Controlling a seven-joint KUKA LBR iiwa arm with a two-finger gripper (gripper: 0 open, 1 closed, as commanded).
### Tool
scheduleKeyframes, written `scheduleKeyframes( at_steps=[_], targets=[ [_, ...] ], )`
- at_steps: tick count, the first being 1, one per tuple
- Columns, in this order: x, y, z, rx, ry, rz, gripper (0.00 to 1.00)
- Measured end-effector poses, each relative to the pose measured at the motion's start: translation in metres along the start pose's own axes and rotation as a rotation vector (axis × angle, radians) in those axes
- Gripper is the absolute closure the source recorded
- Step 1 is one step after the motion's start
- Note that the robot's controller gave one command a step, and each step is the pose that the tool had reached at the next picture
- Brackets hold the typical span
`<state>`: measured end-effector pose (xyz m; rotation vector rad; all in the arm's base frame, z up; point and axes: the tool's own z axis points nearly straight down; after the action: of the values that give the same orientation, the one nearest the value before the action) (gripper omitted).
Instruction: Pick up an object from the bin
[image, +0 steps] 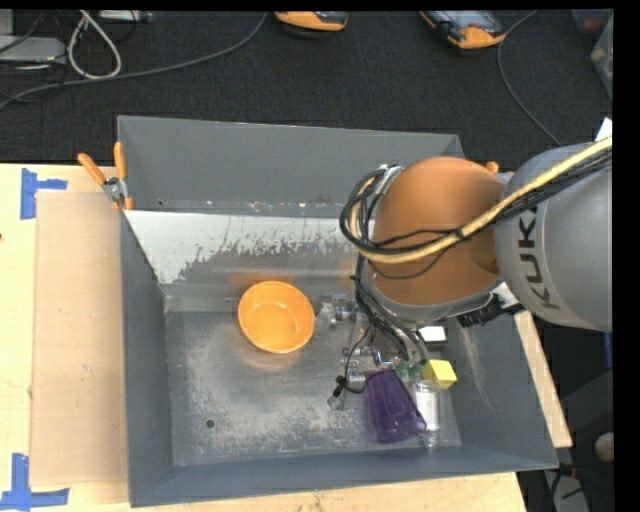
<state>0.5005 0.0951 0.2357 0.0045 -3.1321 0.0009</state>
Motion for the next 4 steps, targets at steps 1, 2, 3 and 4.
scheduleKeyframes(
  at_steps=[1,2,3,4],
  targets=[
    [-0.002,-0.001,-0.004,-0.001,-0.008,0.004,0.0],
    [-0.038,0.033,0.07,-0.001,-0.011,-0.119,0.0],
    [-0.1,0.055,0.093,-0.001,-0.015,-0.242,0.0],
    [-0.113,0.024,0.128,0.001,-0.003,-0.383,0.0]
  ],
)
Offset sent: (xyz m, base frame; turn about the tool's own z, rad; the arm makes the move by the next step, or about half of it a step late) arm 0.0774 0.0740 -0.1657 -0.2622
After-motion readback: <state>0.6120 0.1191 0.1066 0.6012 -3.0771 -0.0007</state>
